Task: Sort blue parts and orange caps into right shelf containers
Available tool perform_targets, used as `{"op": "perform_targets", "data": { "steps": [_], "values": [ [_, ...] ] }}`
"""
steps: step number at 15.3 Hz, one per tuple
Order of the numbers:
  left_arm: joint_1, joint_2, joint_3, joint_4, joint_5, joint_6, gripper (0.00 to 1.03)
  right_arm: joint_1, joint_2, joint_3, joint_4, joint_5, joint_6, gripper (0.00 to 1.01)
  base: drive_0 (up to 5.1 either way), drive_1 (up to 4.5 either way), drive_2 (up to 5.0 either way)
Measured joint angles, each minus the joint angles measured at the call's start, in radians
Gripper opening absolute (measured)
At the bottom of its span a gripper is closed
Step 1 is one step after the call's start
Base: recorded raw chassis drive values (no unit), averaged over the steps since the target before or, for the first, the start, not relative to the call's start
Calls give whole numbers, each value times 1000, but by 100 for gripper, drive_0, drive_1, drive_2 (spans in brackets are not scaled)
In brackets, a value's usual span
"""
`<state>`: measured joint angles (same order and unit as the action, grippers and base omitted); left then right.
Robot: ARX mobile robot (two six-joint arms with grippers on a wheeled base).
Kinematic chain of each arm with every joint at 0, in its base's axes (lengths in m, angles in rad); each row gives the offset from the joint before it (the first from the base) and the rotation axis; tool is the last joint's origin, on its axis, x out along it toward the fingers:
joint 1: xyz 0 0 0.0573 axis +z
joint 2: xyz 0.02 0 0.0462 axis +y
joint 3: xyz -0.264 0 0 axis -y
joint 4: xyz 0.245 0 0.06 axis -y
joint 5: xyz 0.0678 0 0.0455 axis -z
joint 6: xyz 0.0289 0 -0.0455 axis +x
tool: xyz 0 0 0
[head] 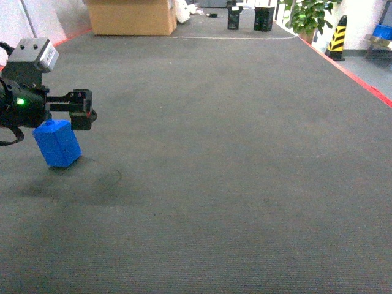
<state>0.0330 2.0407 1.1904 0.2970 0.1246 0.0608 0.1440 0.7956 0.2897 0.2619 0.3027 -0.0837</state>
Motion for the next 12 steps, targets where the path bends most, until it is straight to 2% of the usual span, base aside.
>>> {"op": "perform_targets", "data": {
  "steps": [12],
  "values": [
    [4, -34, -37, 9, 17, -1, 98, 0, 0, 0, 0, 0, 0, 44, 0, 0, 0]
  ]
}}
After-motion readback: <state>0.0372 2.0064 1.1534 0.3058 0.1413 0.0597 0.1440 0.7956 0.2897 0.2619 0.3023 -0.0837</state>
